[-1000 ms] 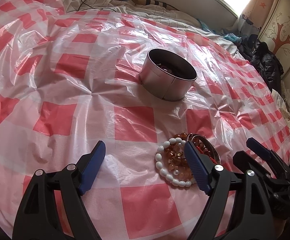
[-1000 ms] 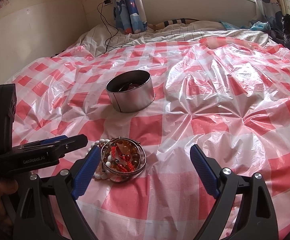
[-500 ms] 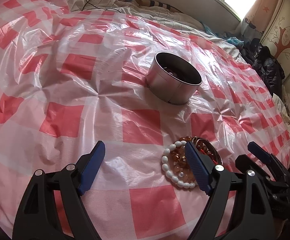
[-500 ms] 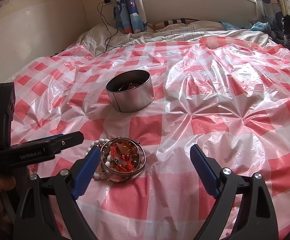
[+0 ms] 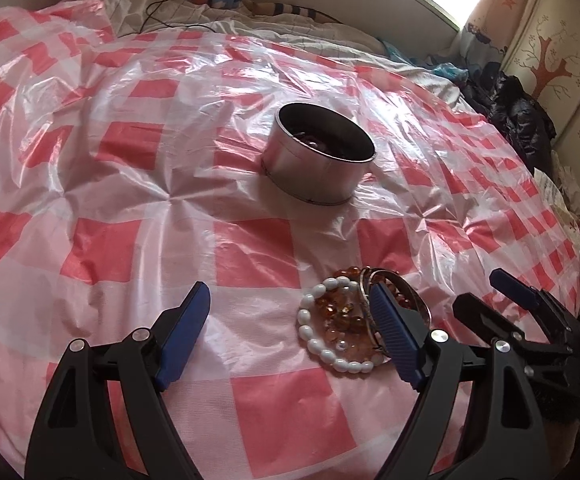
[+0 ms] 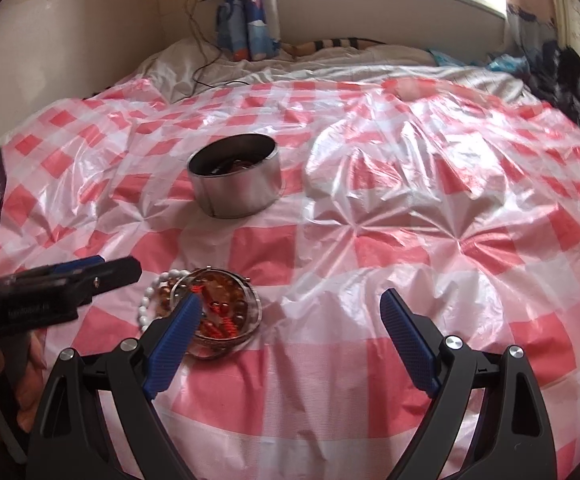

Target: Organize jewelry

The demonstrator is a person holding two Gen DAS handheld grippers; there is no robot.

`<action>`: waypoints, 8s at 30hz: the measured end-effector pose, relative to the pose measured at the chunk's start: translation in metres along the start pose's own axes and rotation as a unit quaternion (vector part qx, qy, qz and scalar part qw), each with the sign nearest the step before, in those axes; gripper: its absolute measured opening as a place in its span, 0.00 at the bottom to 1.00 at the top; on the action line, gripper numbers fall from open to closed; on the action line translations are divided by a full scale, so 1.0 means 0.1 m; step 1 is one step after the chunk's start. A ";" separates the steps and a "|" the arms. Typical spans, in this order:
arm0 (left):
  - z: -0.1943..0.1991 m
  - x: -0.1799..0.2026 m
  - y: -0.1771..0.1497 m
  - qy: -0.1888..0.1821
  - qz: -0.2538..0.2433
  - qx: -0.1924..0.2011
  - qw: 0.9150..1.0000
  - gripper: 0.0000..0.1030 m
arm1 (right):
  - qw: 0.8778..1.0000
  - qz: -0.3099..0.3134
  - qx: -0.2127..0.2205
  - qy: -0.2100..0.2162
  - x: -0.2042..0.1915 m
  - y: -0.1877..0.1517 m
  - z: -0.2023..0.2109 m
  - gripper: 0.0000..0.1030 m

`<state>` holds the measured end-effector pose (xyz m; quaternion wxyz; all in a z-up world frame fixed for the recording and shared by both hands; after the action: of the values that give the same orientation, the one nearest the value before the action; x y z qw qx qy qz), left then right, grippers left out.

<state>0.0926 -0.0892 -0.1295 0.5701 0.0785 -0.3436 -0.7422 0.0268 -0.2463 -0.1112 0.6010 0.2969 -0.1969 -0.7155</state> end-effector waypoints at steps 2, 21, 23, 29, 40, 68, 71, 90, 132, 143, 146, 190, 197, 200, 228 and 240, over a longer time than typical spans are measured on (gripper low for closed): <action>-0.06 0.15 -0.01 -0.003 -0.023 -0.004 1.000 0.76 | 0.999 -0.036 0.003 0.019 0.09 0.03 0.03 0.85; -0.19 0.43 -0.08 -0.074 -0.011 -0.022 0.997 0.04 | 0.992 -0.101 -0.010 0.073 0.14 0.06 0.03 0.85; -0.13 0.44 -0.03 -0.093 0.000 -0.015 0.996 0.03 | 0.992 -0.098 -0.012 0.073 0.13 0.05 0.02 0.85; 0.01 0.28 0.06 -0.142 0.057 -0.003 0.988 0.03 | 0.993 -0.094 -0.017 0.072 0.12 0.03 -0.01 0.85; 0.26 -0.19 0.20 -0.143 0.116 0.029 0.983 0.03 | 0.998 0.022 -0.025 0.060 -0.31 -0.06 -0.05 0.86; 0.36 -0.40 0.22 -0.137 0.129 0.040 0.981 0.03 | 0.991 0.073 -0.032 0.106 -0.75 -0.13 -0.24 0.12; 0.36 -0.39 0.22 -0.138 0.129 0.040 0.981 0.03 | 0.990 0.031 -0.027 0.134 -0.68 -0.07 -0.19 0.11; 0.16 -0.17 0.69 -0.141 0.107 0.053 0.983 0.03 | 0.962 -0.098 0.031 0.253 -0.47 0.72 0.00 0.11; 0.40 -0.12 0.03 -0.017 0.061 0.039 0.997 0.64 | 0.995 -0.084 0.005 0.052 0.17 0.04 0.10 0.77; 0.26 -0.22 -0.06 -0.002 0.071 0.016 0.997 0.65 | 0.998 -0.036 -0.004 0.046 -0.07 -0.07 -0.07 0.81; 0.23 -0.21 -0.06 -0.004 0.070 0.014 0.997 0.66 | 0.998 -0.046 -0.003 0.048 -0.04 -0.06 -0.08 0.82; 0.09 -0.39 -0.07 -0.020 0.125 -0.001 0.992 0.69 | 0.982 -0.097 -0.087 0.135 -0.24 -0.12 -0.57 0.16; -0.04 -0.31 -0.05 0.005 0.085 -0.007 0.996 0.69 | 0.986 -0.073 -0.090 0.123 -0.27 -0.16 -0.56 0.13; -0.08 -0.26 -0.04 0.016 0.065 -0.006 0.998 0.69 | 0.981 -0.104 -0.082 0.140 -0.20 -0.12 -0.52 0.06; -0.01 -0.36 -0.17 0.034 0.006 -0.029 0.999 0.08 | 0.989 -0.110 -0.051 0.086 0.05 0.03 -0.50 0.06; -0.08 -0.39 -0.13 0.065 -0.001 -0.017 0.998 0.48 | 0.995 -0.057 -0.071 0.050 -0.04 -0.06 -0.60 0.13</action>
<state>0.0992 -0.0556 -0.1540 0.5920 0.1171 -0.2929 -0.7416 0.0624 -0.2367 -0.1596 0.5877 0.2995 -0.0979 -0.7452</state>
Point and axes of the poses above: each gripper's, at about its wrist camera, not at the fingertips, and z roughly against the way its jaws point, x to its right, y to its top, the point moved 10 cm from there along -z, roughly the way its jaws point
